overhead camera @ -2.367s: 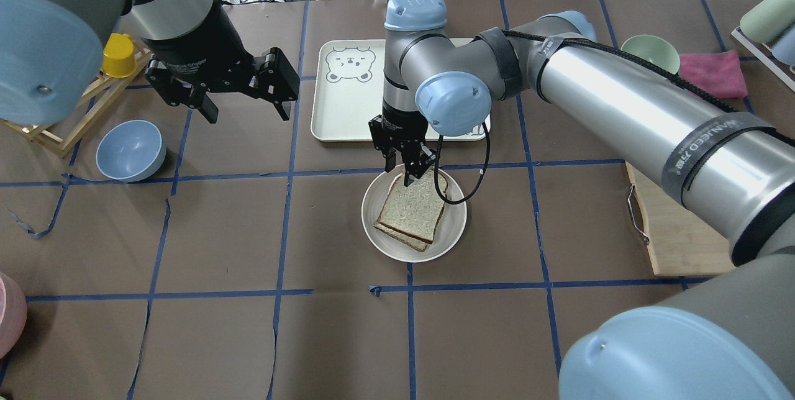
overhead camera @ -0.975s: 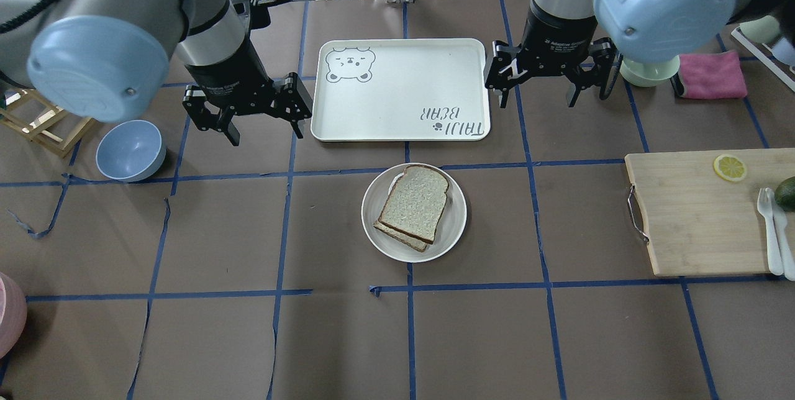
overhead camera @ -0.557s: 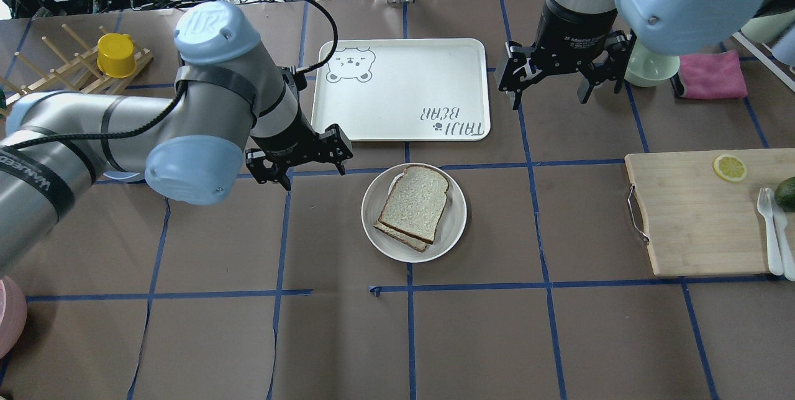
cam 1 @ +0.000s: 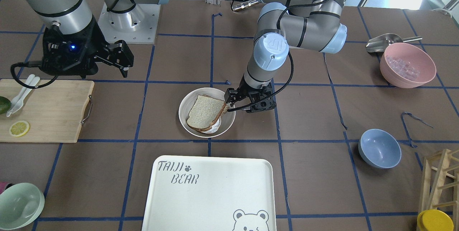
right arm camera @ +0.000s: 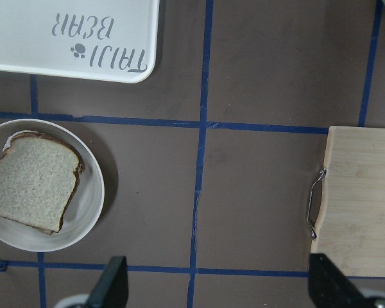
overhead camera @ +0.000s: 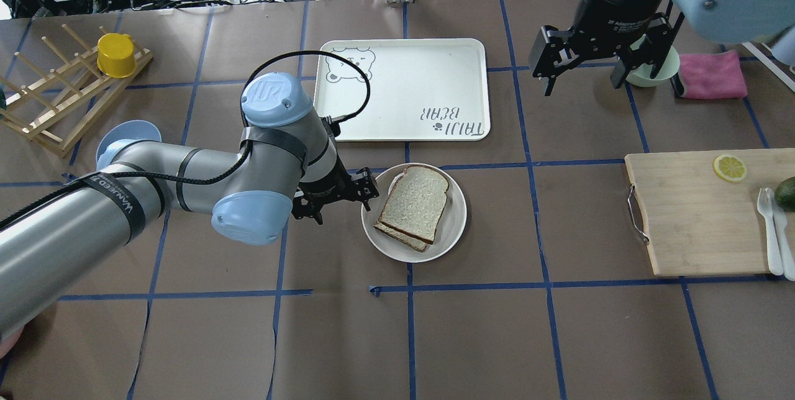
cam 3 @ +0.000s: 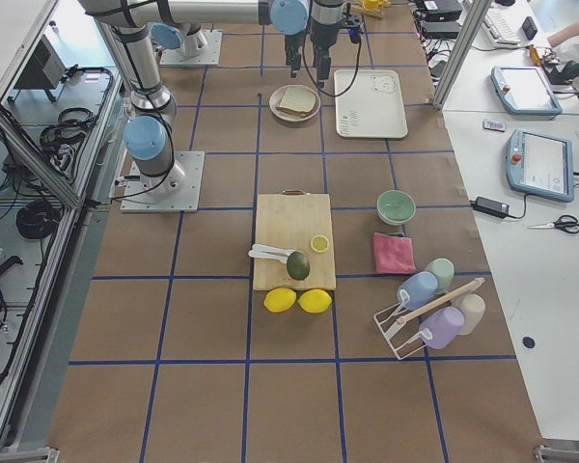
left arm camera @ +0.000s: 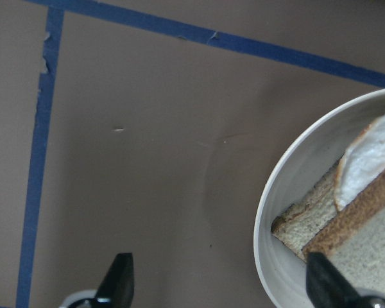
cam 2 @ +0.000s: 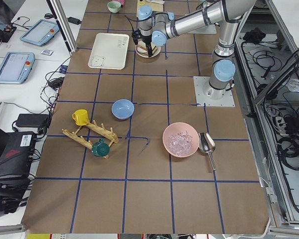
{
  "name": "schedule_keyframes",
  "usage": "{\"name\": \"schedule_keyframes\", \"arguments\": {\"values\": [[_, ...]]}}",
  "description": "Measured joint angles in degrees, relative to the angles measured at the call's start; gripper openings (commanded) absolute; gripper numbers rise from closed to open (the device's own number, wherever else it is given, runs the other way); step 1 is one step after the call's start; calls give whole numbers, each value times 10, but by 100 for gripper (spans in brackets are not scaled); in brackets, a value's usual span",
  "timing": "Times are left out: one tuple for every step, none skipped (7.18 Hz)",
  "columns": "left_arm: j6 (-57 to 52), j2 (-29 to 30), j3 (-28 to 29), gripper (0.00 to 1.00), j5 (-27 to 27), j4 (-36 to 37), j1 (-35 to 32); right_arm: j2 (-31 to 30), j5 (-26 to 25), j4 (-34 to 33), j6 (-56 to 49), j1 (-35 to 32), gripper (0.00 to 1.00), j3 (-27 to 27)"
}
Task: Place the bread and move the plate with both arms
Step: 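Grip the rim of the white plate with the left gripper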
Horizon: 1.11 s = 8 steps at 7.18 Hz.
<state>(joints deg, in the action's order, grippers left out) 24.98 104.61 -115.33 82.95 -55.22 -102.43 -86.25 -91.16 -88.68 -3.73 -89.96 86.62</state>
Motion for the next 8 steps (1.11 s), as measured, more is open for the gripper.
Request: {"name": "schedule_keyframes", "arguments": {"values": [[3,16,-1,82,0,13,-4,-8,3,0,-5,5,100,1],[5,28,-1,49,0,21,-7,-14,4,0,-6,5,100,2],[6,36,-1,28,-1,25,-8,-19,4,1,-6,5,100,3],[5,40,-1,5,-1,27,-8,-24,5,3,-6,4,100,5],[3,41,0,0,-1,28,-9,-30,6,4,-6,4,100,8],[1,42,0,0,-2,29,-9,-36,7,4,-6,3,100,16],[-1,41,1,0,-2,30,-9,-40,7,3,-6,4,100,22],[-5,39,2,0,-2,31,-9,-42,5,2,-6,4,100,25]]}}
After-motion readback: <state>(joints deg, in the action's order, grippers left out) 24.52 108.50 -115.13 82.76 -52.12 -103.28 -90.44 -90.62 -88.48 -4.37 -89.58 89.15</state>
